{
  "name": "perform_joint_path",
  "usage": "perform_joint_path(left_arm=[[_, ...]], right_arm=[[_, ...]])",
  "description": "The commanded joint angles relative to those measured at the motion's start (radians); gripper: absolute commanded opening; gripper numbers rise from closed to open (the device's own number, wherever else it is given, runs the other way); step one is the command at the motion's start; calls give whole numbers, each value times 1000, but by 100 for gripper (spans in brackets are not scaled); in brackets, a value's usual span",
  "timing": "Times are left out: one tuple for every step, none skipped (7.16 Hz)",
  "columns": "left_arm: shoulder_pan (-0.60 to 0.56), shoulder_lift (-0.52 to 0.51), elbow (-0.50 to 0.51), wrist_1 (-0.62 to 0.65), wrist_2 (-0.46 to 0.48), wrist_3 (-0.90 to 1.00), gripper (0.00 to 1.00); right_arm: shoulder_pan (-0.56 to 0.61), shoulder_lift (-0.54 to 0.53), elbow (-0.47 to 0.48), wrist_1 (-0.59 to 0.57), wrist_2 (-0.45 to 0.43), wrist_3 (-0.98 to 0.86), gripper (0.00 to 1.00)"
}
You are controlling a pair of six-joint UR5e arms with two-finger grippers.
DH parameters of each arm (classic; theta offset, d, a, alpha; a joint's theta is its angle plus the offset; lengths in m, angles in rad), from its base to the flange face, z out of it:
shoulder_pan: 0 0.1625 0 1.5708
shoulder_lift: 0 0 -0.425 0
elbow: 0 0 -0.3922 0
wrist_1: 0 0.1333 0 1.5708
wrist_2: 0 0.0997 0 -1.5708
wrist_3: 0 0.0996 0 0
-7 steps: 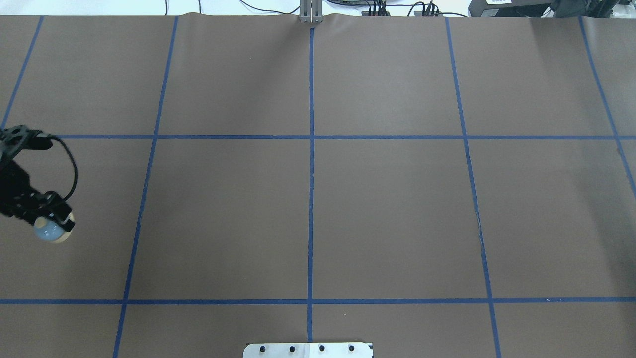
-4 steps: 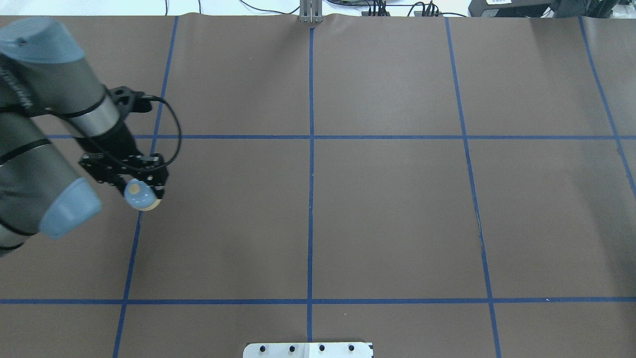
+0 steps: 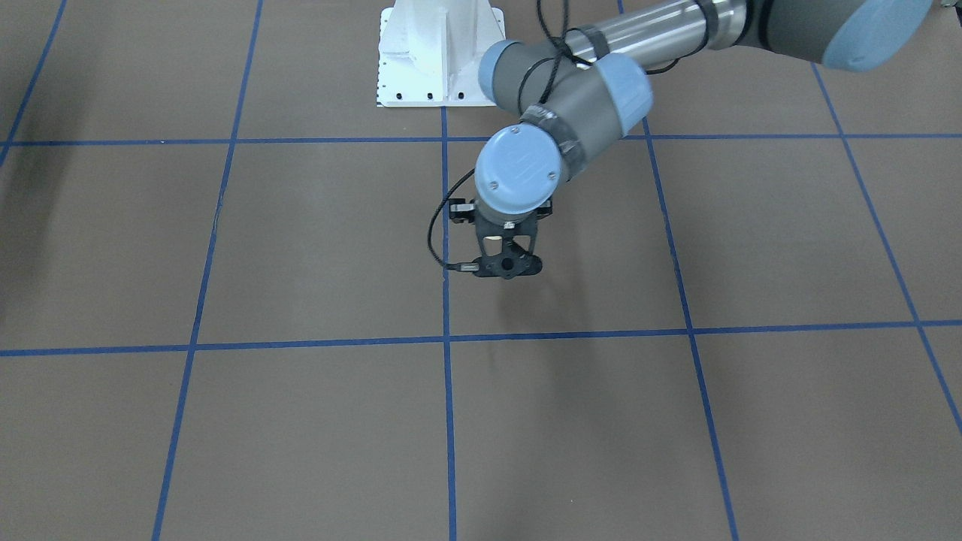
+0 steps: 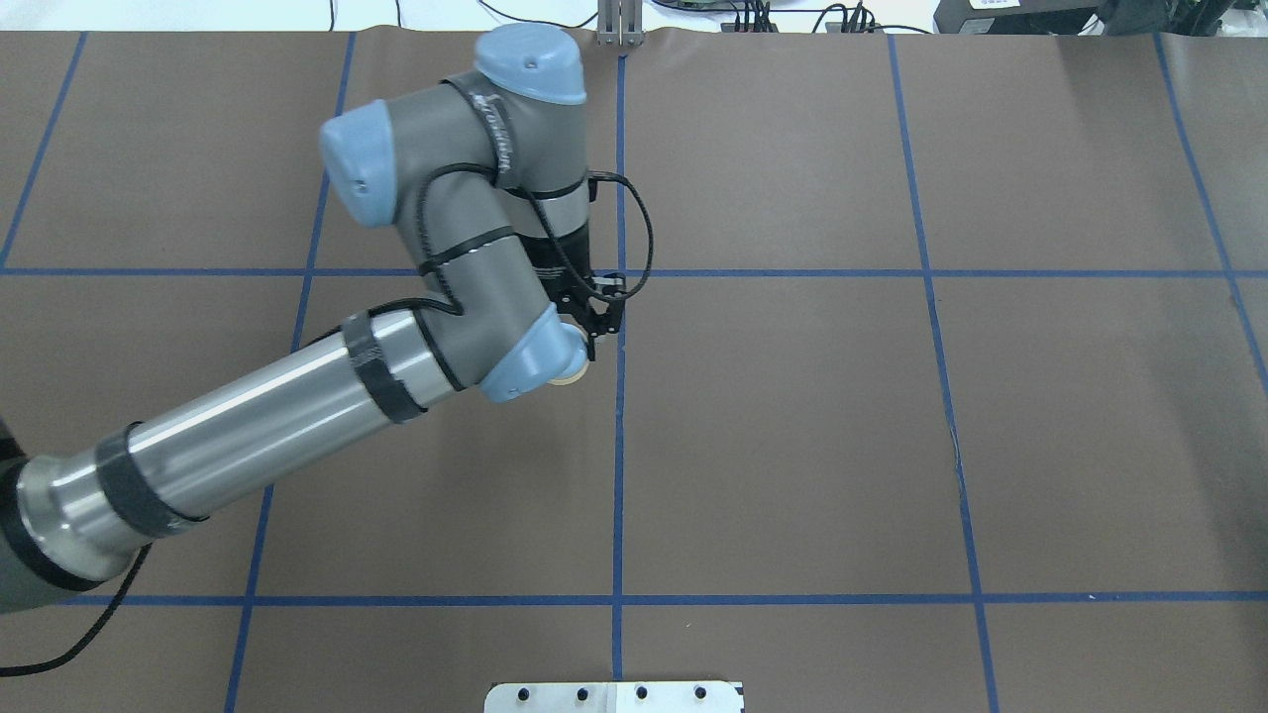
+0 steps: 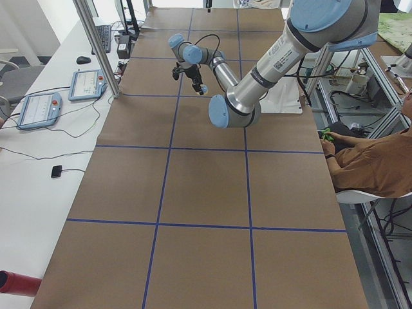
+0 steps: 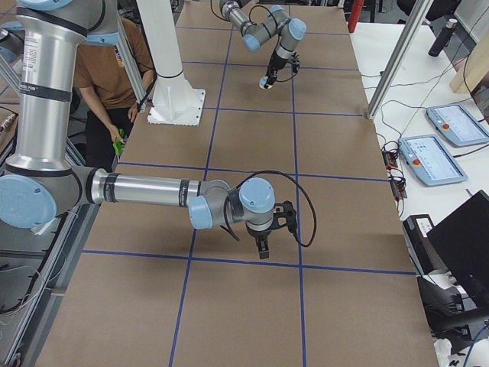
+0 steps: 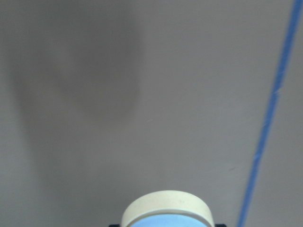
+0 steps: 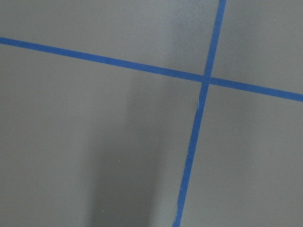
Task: Place and press bell with both arms
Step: 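Carry the white-and-blue bell in the left gripper toward the table centre, then lower the bell onto the table centre and open the left gripper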
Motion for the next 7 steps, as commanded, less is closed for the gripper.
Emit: perform_joint_path(left_arm=[[55,-76,224,-249,36,-139,3],[57,-76,226,-251,48,-138,6],[63,-76,227,-251,49,-138,8],[68,-76,229,-251,49,-138,19],[72,-76,229,-251,50,-138,39],[72,-76,229,-249,50,-138,44],[80,-75,230,-251,68,-138,56]], right_arm=[[0,-1,0,-1,1,0,100],[-2,-1,2,-1,2,0,100],[-2,0,2,-1,2,0,100],[-2,0,0,-1,1,0,100],[-2,0,2,-1,2,0,100],[-2,2,2,-1,2,0,100],[-6,5,2,-1,2,2,100]])
